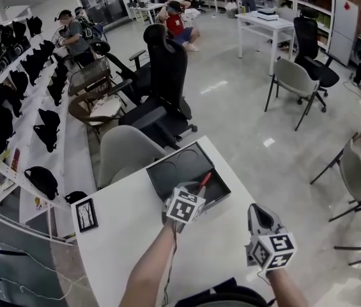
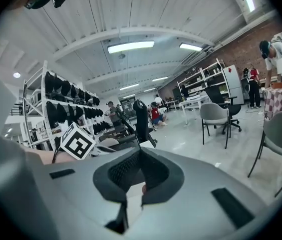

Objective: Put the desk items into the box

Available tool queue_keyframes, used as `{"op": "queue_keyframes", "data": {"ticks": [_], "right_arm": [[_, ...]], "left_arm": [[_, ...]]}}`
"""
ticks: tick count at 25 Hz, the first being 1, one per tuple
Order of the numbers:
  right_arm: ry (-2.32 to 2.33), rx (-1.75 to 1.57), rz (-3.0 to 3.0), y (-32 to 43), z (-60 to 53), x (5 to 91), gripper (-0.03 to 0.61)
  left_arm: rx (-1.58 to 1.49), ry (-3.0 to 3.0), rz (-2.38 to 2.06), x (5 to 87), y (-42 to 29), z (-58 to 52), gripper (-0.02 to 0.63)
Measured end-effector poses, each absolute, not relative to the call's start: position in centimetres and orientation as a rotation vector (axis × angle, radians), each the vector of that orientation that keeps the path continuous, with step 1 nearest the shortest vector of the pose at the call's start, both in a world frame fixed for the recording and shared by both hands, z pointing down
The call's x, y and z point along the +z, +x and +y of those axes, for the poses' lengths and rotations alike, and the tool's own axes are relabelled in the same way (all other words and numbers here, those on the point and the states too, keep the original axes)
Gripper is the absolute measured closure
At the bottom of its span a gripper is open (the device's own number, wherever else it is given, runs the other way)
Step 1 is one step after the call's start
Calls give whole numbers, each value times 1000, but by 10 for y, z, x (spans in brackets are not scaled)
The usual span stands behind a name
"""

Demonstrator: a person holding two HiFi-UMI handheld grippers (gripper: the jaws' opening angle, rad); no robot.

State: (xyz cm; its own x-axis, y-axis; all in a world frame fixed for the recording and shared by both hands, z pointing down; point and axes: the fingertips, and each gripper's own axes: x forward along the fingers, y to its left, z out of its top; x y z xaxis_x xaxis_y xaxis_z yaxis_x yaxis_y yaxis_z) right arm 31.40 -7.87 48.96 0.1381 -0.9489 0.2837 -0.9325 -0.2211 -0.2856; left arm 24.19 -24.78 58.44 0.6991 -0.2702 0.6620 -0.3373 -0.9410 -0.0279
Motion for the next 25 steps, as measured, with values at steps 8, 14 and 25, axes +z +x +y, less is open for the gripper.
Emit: {"op": "queue_keyframes", "data": {"ticks": [8,14,25], "right_arm": [[-2349,-622,1925,323,-79,488,575],[-2351,-625,1923,327,-77,489,575],[-2354,-627,1914,329,-77,489,575]], "left_arm": [[1214,2769,-444,615,252,-247,561],[1308,2742,-399,633,253,-244,561],[1436,2671,-343,655,252,-238,561]]}}
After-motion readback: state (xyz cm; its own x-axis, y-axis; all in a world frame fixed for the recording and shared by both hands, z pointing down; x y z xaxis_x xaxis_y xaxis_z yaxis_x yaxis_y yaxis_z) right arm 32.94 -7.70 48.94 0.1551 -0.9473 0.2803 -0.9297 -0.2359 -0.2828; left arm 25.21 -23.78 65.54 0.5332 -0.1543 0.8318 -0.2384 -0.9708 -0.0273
